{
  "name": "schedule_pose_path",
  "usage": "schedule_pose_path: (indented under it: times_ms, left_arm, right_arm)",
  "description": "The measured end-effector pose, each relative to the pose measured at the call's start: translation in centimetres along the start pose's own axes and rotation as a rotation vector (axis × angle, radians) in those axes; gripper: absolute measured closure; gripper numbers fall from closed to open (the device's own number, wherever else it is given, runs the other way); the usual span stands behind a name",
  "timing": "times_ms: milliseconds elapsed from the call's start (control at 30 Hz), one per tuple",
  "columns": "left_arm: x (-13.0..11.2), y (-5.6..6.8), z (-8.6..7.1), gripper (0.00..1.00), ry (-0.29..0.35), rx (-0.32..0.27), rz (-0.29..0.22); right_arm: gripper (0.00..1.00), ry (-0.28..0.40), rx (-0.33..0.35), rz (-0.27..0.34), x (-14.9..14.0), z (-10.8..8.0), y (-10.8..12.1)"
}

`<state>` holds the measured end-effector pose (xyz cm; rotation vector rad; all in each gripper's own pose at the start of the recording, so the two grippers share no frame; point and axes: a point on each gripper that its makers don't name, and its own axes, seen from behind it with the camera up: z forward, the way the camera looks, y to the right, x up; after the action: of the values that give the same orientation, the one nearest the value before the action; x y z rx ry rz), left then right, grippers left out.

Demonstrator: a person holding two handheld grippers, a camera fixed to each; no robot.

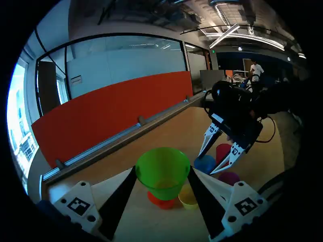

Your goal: Pour water

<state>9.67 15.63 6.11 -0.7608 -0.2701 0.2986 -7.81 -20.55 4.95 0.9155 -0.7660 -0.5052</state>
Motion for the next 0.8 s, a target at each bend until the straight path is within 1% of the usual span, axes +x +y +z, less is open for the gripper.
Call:
schedule_pose_path:
  times_ms: [300,500,800]
  left_arm:
    - [-0.27,0.03,0.08,0.11,0.001,-0.001,-0.013]
    - [-0.53,-0.04,0.13,0.11,-0.004,0.001,-0.014]
    - [-0.72,0.1,0.05,0.11,-0.007,0.002,-0.016]
  right_arm:
    - [0.06,0.001,0.001,0.009,-0.07,0.16,-0.02]
    - [0.07,0.019,-0.001,0.02,0.01,0.26,-0.02]
    - [0.08,0.04,-0.005,0.04,0.01,0.06,-0.21]
